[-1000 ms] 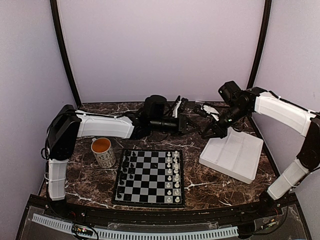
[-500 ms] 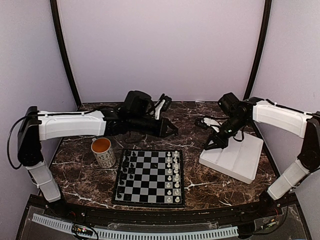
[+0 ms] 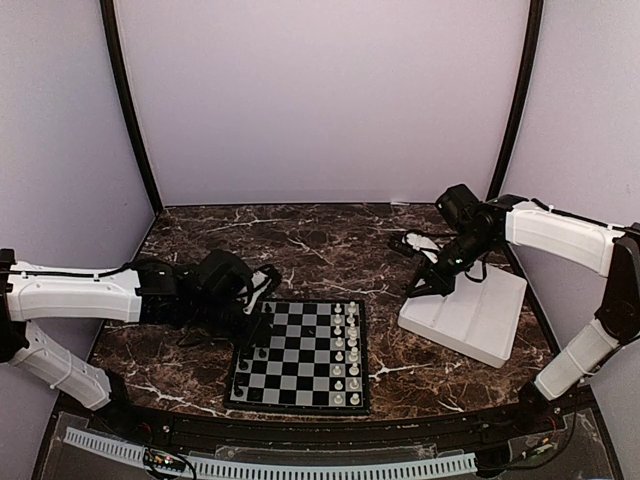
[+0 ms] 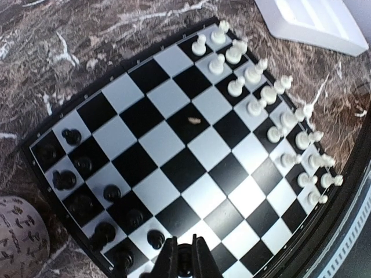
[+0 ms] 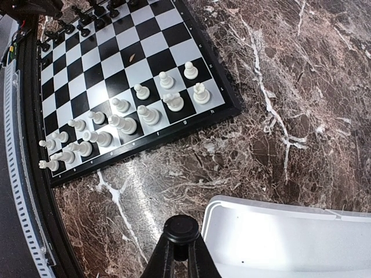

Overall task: Set up the chess pieces on the board
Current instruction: Place the pawn on c7.

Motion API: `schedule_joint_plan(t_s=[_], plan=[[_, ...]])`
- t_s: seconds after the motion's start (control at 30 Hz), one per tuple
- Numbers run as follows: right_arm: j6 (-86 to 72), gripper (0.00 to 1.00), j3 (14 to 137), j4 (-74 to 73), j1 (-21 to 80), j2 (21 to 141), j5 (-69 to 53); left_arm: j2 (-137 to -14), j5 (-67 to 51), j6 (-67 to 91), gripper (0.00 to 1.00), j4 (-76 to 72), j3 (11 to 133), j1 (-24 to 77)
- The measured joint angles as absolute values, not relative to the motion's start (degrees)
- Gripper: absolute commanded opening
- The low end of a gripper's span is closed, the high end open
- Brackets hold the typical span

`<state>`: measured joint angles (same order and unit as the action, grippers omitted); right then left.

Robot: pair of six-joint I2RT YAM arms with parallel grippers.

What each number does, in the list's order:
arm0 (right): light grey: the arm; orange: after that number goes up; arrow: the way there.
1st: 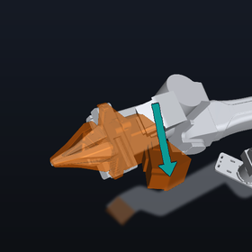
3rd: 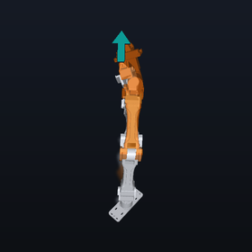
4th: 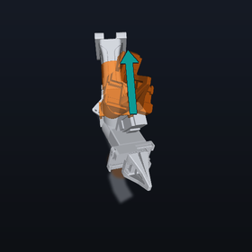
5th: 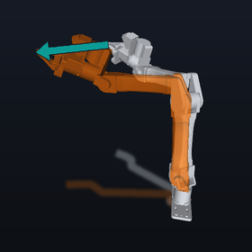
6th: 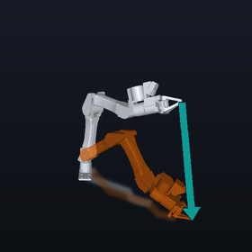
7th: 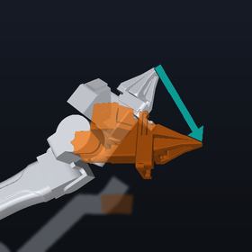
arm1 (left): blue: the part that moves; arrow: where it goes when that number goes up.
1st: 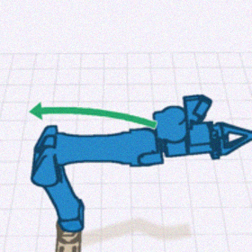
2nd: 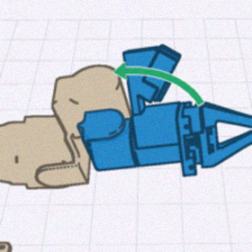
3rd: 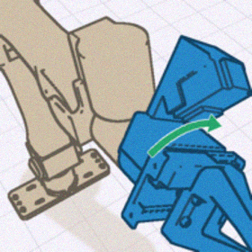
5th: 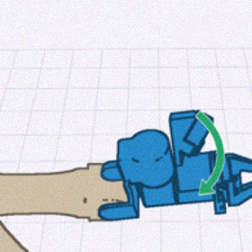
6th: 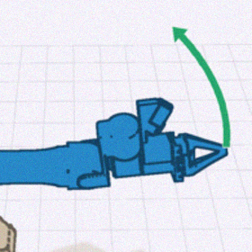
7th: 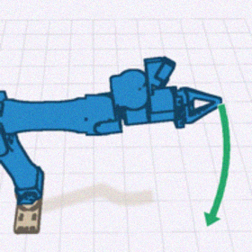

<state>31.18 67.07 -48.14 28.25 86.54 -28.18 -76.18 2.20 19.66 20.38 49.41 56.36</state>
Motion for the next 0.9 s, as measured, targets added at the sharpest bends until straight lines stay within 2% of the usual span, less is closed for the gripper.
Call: schedule_joint_plan(t_s=[0.27, 0.9], plan=[[31.2, 0.07, 67.2, -48.1, 28.3, 86.5, -28.1, -75.6, 7.4, 20.8, 0.03, 23.9, 45.1, 61.8], [31.2, 0.08, 67.8, -48.2, 28.3, 86.5, -28.0, -78.5, 8.4, 20.9, 0.04, 20.8, 41.7, 62.7]])
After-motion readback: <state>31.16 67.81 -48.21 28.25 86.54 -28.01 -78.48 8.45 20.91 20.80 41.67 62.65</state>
